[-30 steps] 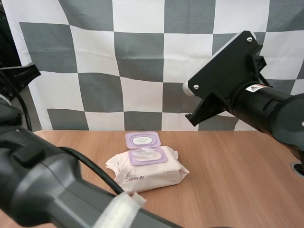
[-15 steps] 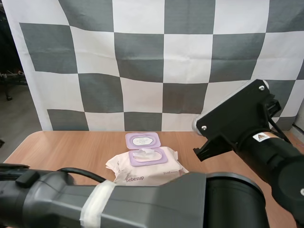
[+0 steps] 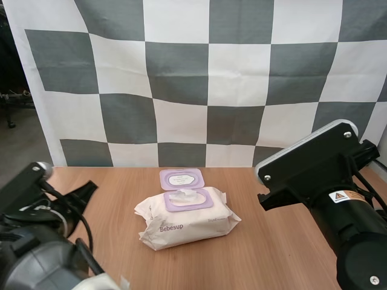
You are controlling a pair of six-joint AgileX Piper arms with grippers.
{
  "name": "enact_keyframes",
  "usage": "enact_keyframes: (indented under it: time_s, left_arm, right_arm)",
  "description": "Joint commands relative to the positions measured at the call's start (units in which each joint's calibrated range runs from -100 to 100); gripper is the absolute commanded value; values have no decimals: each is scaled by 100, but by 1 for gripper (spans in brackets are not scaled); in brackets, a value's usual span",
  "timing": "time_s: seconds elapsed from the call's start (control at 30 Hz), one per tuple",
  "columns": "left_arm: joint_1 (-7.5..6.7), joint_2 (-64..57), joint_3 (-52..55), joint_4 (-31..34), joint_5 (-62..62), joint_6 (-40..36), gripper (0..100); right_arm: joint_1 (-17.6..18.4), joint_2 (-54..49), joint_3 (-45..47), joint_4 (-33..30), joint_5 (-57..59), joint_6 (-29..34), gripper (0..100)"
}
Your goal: Open the wet wipes lid
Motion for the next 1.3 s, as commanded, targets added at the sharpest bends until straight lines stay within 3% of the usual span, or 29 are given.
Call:
enact_keyframes:
  time_s: [0.0,0.13,0.2,0.33,0.43,0.47,0.6,0.7,0.83,1.03,1.27]
  left_arm:
    - [-755,-4,585,-3771,1033,5942,5]
    - [-1442,-4,1193,-4847,-239,7612,5]
    - [-1720,-17,1193,-4847,-842,7691,7]
    - [-2333,-309,1193,-4847,-2015,7157,23]
    - [-2674,-635,1193,-4847,-2443,6972,34]
    - [-2849,-806,1193,-4847,-2663,7047,40]
    - [-3216,-1263,1193,-4847,-3195,7404,41]
    - [-3370,-1588,1193,-4847,-3646,7643,41]
    - [-3424,-1831,1193,-4847,-4408,7581,41]
    - [-3433,-1999,1193,-4847,-5394,7569,41]
    - [-3465,-2664,1193,-4847,-6625,7405,41]
  right_arm:
    - [-6,-1,6,-7,12,4,0]
    - [-7,-1,6,-7,29,4,0]
    - [-7,-1,6,13,29,4,0]
    - [-7,-1,77,472,414,-69,0]
    - [-7,23,295,885,759,-762,0]
    - [-7,23,412,975,1106,-1120,0]
    - [-7,23,845,990,2274,-2263,0]
    - [-7,23,1102,1472,2446,-2281,0]
    - [-7,23,1329,2934,1724,-2281,18]
    - [-7,23,1502,4513,842,-2281,39]
    - [-7,23,1793,4757,420,-2281,40]
